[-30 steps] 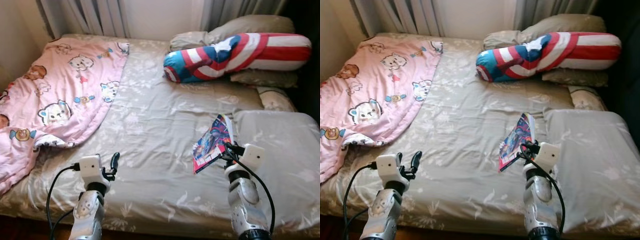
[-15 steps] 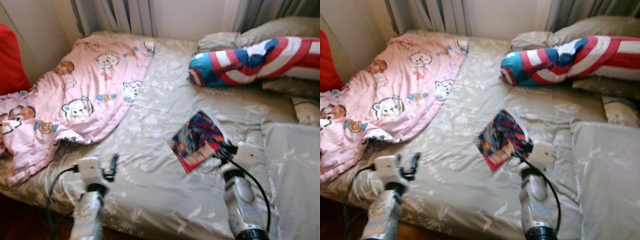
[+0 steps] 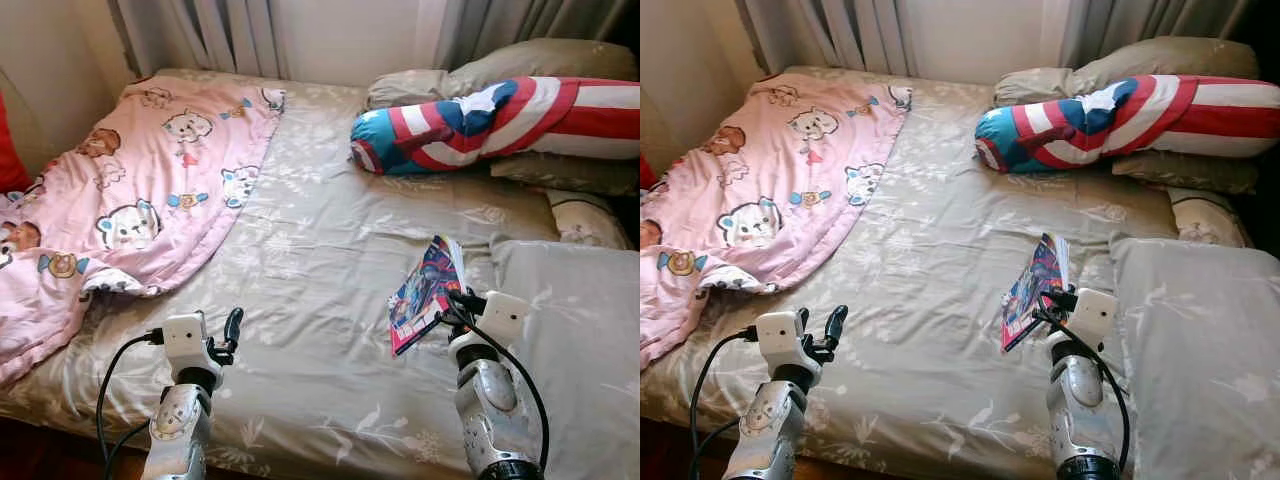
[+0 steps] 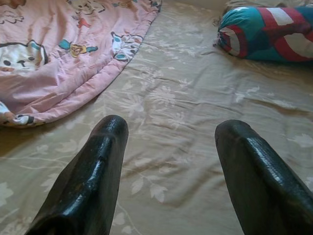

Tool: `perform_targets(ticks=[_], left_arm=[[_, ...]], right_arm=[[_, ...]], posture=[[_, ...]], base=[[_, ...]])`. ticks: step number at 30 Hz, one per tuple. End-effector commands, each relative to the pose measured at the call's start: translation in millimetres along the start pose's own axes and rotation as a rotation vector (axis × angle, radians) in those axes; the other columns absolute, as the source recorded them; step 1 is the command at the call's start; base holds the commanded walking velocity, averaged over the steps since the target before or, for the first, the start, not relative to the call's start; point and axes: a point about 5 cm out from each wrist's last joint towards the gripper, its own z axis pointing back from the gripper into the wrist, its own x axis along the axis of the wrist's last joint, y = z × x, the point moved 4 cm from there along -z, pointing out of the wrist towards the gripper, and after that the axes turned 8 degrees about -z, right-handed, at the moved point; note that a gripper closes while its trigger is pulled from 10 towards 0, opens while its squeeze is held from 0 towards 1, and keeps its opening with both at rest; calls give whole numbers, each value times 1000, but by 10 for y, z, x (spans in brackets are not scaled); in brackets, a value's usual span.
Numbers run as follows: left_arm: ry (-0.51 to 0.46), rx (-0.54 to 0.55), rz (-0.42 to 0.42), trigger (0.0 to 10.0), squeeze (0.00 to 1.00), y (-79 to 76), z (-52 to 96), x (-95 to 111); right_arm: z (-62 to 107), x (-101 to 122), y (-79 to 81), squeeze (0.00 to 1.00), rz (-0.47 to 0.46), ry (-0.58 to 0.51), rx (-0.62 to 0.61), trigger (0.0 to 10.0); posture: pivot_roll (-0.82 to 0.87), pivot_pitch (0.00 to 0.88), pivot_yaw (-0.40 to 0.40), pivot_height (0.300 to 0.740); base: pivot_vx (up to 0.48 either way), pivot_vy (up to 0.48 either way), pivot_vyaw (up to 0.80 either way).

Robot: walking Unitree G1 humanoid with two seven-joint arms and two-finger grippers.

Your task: Clean up the room

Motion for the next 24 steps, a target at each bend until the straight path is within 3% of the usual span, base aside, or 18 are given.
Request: perform_targets(ticks=[1, 6, 24], left_arm=[[10, 9, 6, 10000, 0, 23, 21, -36], [14, 10, 5, 10000, 0, 34, 28, -50], [14, 10, 5, 10000, 0, 34, 28, -50]], right_arm=[[-8, 24, 28, 0, 9, -9, 9, 10000], [-2, 25, 34, 0, 9, -13, 15, 10000], [-2, 25, 34, 0, 9, -13, 15, 10000]], posture=[[28, 142, -19, 700], [28, 146, -18, 665], [28, 146, -18, 665]], base=[[0, 0, 0], [0, 0, 0], [0, 0, 0]])
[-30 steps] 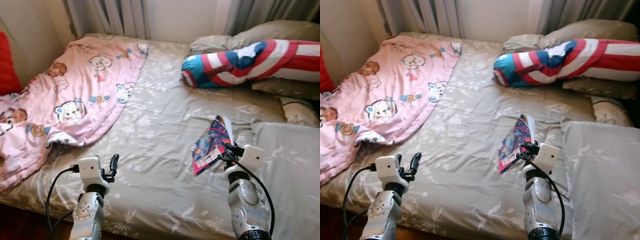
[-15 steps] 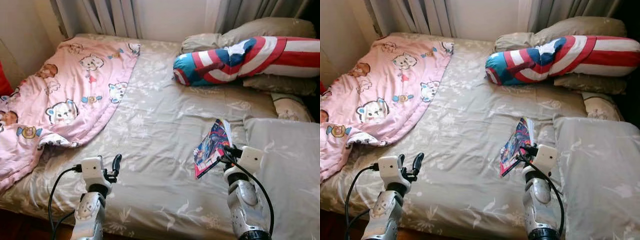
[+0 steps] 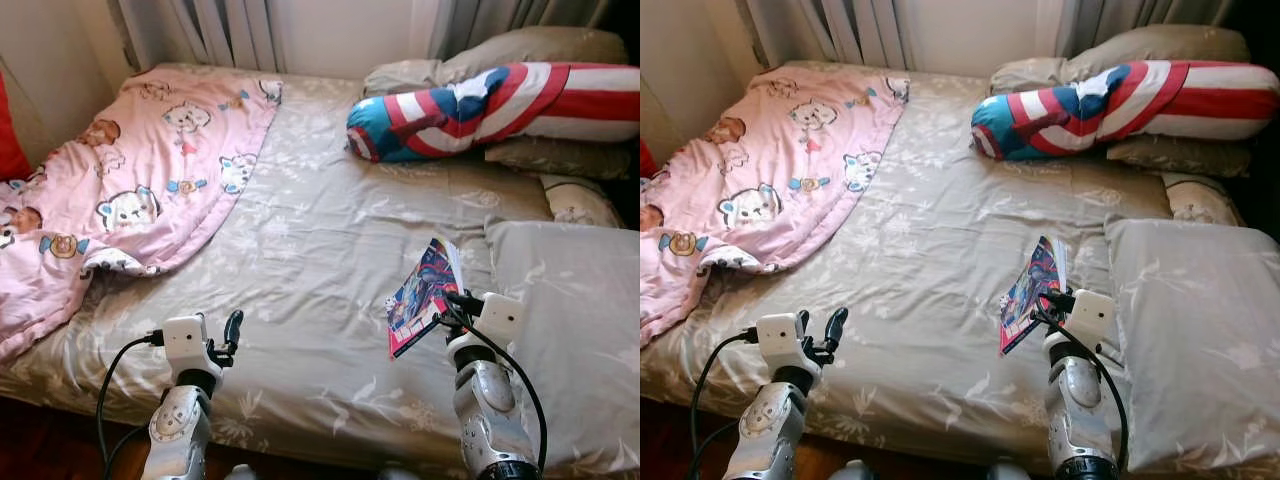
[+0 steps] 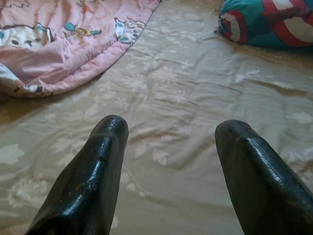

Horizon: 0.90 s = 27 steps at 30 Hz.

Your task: Clean up the room

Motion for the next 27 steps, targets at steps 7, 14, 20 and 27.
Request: perform_targets(ticks=[7, 14, 20, 27], left_arm=[[2, 11, 5, 10000, 0, 27, 17, -16], [9, 8, -9, 10000, 0, 72, 37, -30], [25, -6, -32, 10000, 0, 113, 61, -54], [27, -12, -37, 10000, 0, 126, 70, -54]], right_arm=[[-8, 42, 24, 0, 11, -17, 12, 10000], [-101, 45, 178, 0, 5, -1, 106, 10000], [-221, 11, 411, 0, 0, 53, 233, 10000], [-360, 113, 404, 0, -215, 59, 225, 10000]], posture=[[28, 146, -18, 665], [66, 182, 18, 661], [72, 186, 27, 661], [91, 186, 39, 661]], base=[[0, 0, 0], [0, 0, 0], [0, 0, 0], [0, 0, 0]])
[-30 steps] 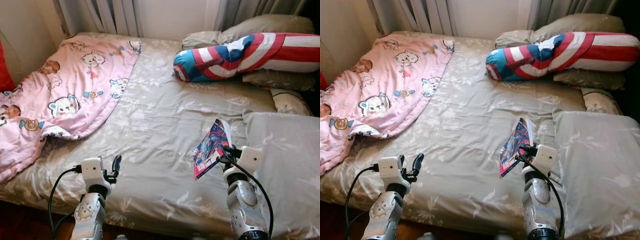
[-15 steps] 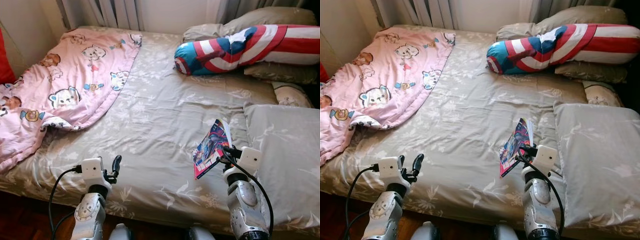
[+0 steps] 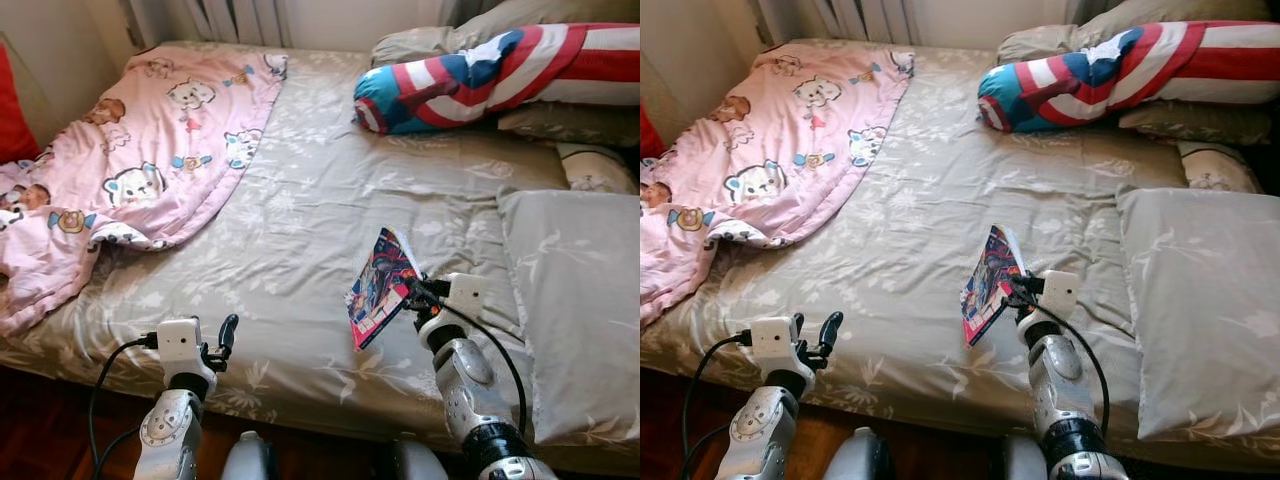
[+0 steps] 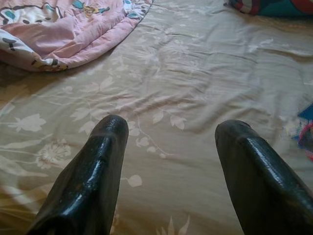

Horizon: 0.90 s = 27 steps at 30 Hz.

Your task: Clean up the room

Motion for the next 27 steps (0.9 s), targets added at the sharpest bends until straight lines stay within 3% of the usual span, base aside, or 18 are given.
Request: perform_targets(ticks=[1, 7, 8, 11, 18, 20, 23, 27], left_arm=[[15, 4, -6, 10000, 0, 43, 40, -30], [10, -17, -49, 10000, 0, 102, 84, -16], [13, -22, -61, 10000, 0, 117, 106, -16], [15, -29, -76, 10000, 0, 136, 137, -13], [27, -49, -100, 10000, 0, 166, 234, -9], [29, -49, -104, 10000, 0, 171, 294, 0], [33, -49, -98, 10000, 0, 145, 353, 10], [40, -52, -95, 10000, 0, 125, 426, 22]], right_arm=[[-50, 98, -29, 0, -91, -33, -9, 10000], [-73, 5, -127, 0, -291, 0, -58, 10000], [-48, 0, -242, 0, -320, -2, -117, 10000], [-2, -29, -374, 0, -369, 5, -172, 10000], [169, -86, -721, 0, -358, 21, -306, 10000], [248, -118, -851, 0, -397, 14, -372, 10000], [397, -182, -1071, 0, -386, 35, -496, 10000], [484, -244, -1159, 0, -395, 46, -545, 10000]], posture=[[94, 186, 41, 661], [139, 195, 68, 661], [158, 202, 79, 661], [167, 208, 88, 661], [182, 238, 111, 661], [194, 267, 116, 661], [199, 295, 113, 661], [205, 316, 114, 661]], base=[[0, 0, 0], [0, 0, 0], [0, 0, 0], [0, 0, 0], [0, 0, 0], [0, 0, 0], [0, 0, 0], [0, 0, 0]])
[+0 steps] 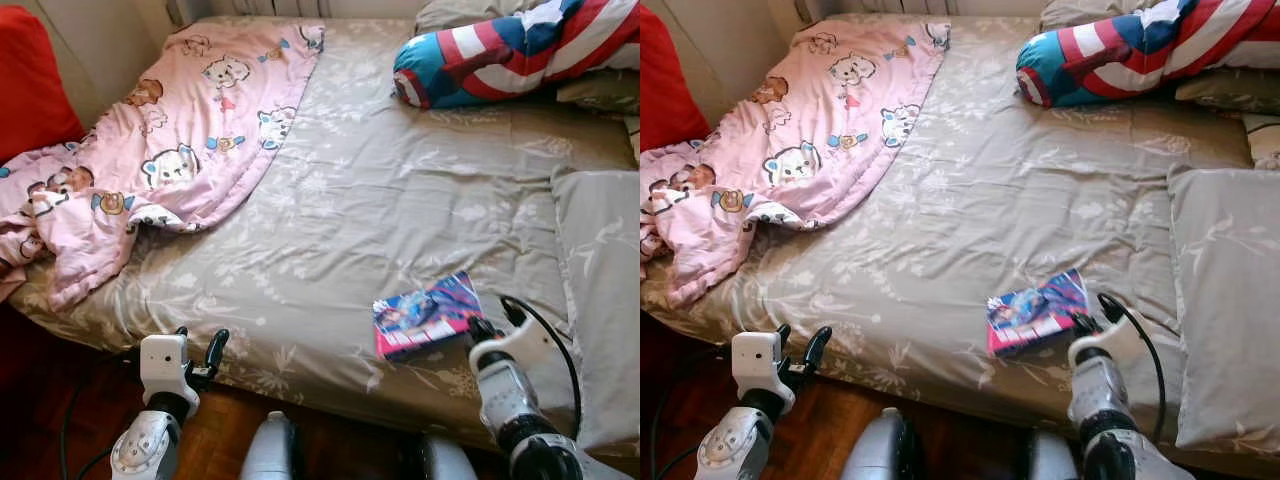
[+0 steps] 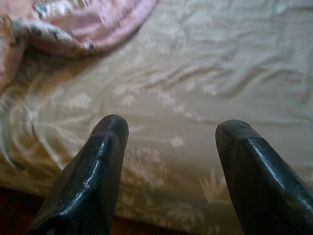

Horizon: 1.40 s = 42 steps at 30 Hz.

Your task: Clean up the room

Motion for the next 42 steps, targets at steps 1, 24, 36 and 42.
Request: perform_targets(ticks=[1, 24, 36, 42], left_arm=[[30, 6, -5, 10000, 0, 15, 69, -41], [105, 0, -5, 10000, 0, -50, 315, -13], [126, 4, -11, 10000, 0, -5, 304, -79], [133, 10, -17, 10000, 0, 19, 303, -123]], right_arm=[[30, -63, -104, 0, -9, 10, -37, 10000], [154, -199, -503, 0, -111, 14, -211, 10000], [187, -296, -552, 247, -316, 8, -241, 10000], [188, -295, -557, 439, -364, 1, -243, 10000]], posture=[[206, 319, 115, 661], [226, 394, 127, 661], [228, 392, 126, 661], [232, 391, 123, 661]], base=[[0, 0, 0], [0, 0, 0], [0, 0, 0], [0, 0, 0]])
